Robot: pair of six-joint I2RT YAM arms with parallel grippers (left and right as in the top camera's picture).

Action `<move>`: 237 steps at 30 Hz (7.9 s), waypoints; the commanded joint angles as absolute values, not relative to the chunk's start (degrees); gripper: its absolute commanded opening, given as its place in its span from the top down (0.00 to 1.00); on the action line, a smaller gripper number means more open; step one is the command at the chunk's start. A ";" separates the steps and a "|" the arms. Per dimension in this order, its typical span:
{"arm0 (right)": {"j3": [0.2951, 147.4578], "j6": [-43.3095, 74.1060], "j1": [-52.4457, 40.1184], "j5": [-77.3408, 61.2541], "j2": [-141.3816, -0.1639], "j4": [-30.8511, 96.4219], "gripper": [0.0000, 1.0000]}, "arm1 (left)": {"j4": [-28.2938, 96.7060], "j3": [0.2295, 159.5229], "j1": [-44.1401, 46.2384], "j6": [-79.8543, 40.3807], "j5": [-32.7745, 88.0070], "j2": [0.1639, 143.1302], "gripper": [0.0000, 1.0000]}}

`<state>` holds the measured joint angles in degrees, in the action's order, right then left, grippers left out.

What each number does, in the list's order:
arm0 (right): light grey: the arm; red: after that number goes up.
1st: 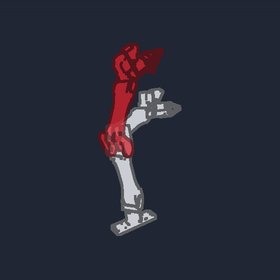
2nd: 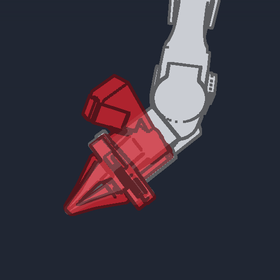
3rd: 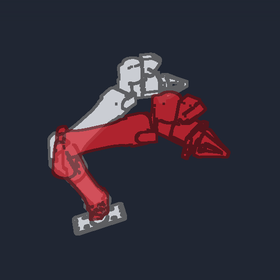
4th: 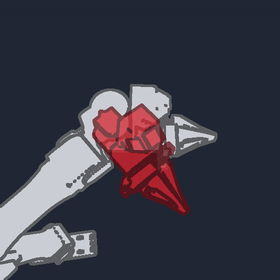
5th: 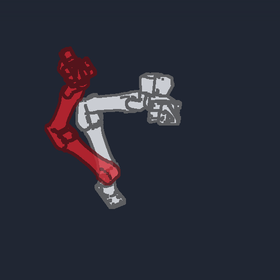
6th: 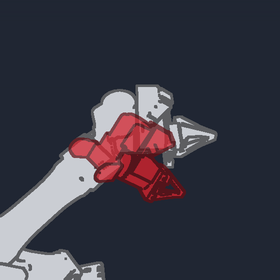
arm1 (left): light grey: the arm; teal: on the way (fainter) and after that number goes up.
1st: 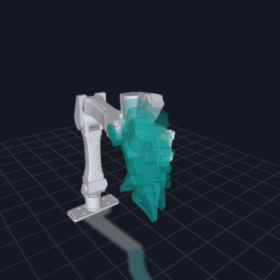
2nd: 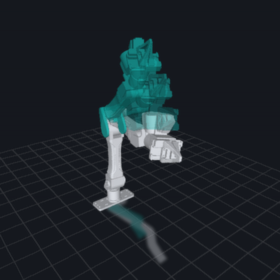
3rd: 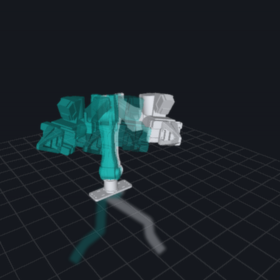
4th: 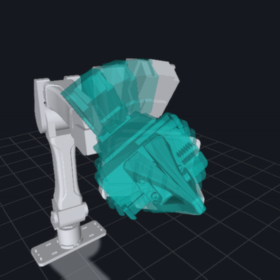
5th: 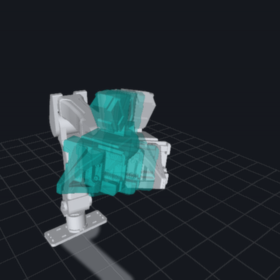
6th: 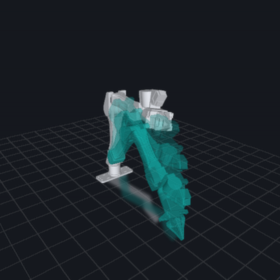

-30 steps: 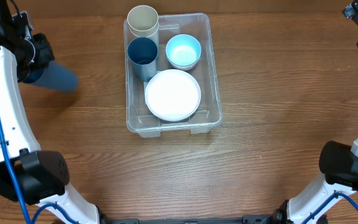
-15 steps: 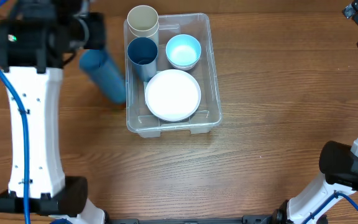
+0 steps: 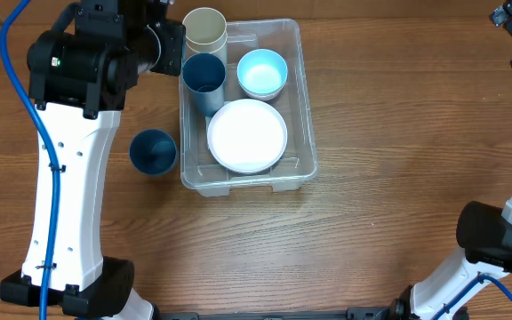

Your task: Pack container

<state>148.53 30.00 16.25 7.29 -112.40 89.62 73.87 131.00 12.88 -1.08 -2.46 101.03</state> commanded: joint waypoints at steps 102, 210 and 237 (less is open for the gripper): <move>148.86 30.20 16.25 7.42 -112.29 89.47 0.00 | 64.05 35.73 -85.10 -6.20 32.84 46.24 0.33; 148.86 30.20 16.25 7.42 -112.31 89.47 0.00 | 51.31 106.56 29.95 -4.91 -8.97 73.84 0.00; 148.86 30.20 16.25 7.42 -112.31 89.47 0.00 | 14.28 31.14 1.52 -3.88 20.64 13.06 0.00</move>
